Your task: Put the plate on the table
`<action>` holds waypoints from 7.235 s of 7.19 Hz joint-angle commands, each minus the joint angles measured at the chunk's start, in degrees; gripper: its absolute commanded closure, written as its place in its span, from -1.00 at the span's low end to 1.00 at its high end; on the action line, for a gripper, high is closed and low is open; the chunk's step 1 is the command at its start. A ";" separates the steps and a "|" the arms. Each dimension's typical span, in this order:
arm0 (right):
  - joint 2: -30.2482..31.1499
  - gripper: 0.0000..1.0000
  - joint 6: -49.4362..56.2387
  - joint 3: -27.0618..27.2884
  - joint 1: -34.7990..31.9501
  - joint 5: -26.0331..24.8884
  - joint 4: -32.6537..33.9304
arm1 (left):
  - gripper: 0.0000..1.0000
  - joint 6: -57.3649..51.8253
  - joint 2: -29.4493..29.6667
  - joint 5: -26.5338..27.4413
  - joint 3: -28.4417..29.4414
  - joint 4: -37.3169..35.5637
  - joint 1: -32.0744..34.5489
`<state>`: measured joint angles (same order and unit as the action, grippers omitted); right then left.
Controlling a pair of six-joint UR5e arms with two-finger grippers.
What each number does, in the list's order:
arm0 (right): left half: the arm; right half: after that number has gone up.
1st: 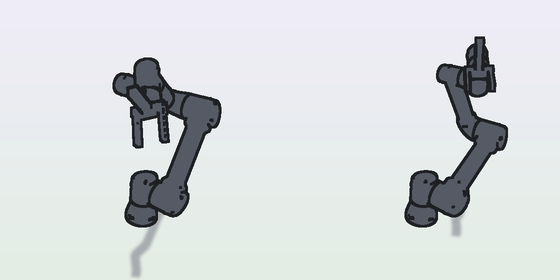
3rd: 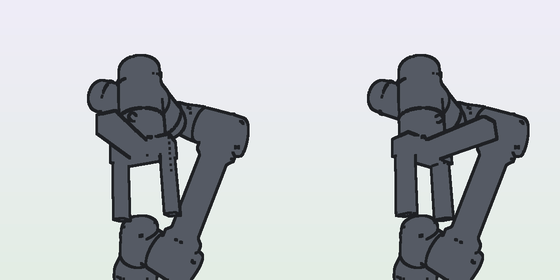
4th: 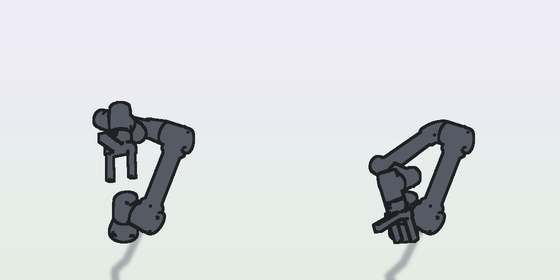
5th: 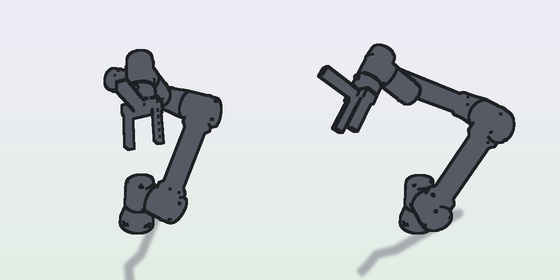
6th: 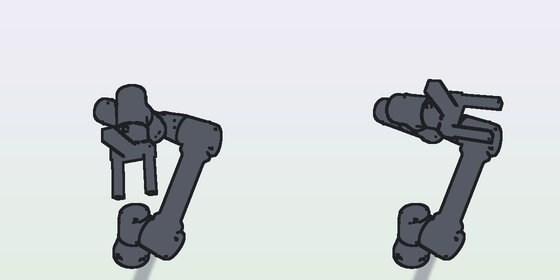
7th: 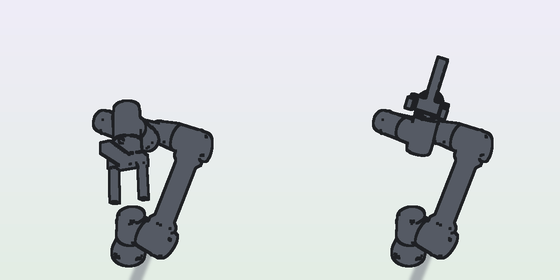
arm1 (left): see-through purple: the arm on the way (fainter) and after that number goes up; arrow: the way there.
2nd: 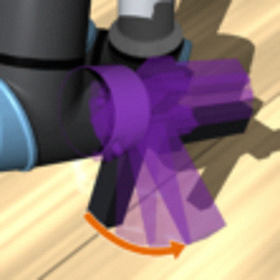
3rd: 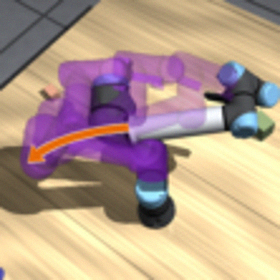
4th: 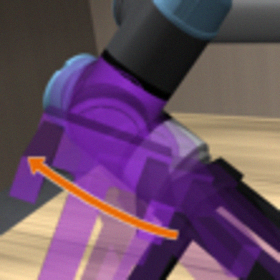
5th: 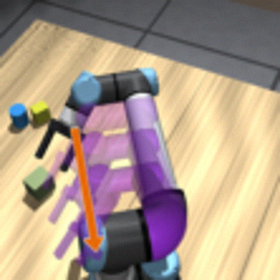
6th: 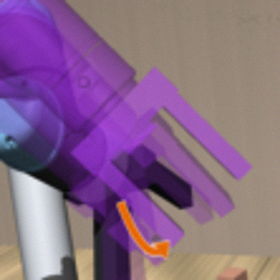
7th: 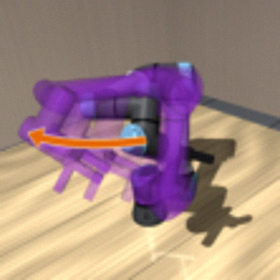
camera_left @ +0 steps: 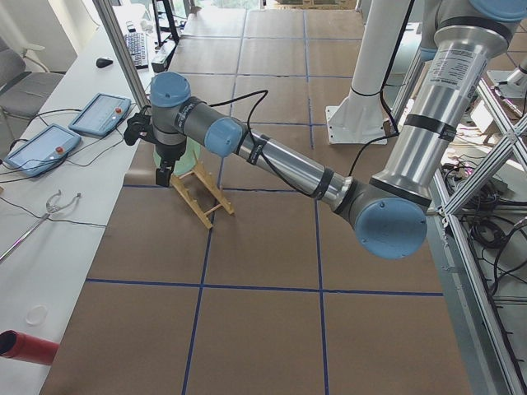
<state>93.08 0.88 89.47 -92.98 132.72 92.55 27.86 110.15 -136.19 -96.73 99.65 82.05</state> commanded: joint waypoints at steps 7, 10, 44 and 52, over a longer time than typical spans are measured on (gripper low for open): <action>0.00 -1.00 0.00 0.00 0.00 0.00 0.00 | -1.00 77.64 1.46 21.44 16.13 63.46 -18.39; 0.00 -1.00 0.00 0.00 0.00 0.00 0.00 | -1.00 83.14 5.32 24.64 19.19 63.48 -19.90; 0.00 -1.00 0.00 0.00 0.00 0.00 0.00 | 1.00 95.36 5.51 22.43 17.64 78.16 -12.73; 0.00 -1.00 0.00 0.00 0.00 0.00 0.00 | 1.00 73.69 11.30 20.67 -10.56 28.65 -17.59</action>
<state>93.08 0.88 89.47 -92.99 132.72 92.55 106.61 120.13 -117.79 -103.93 136.31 67.59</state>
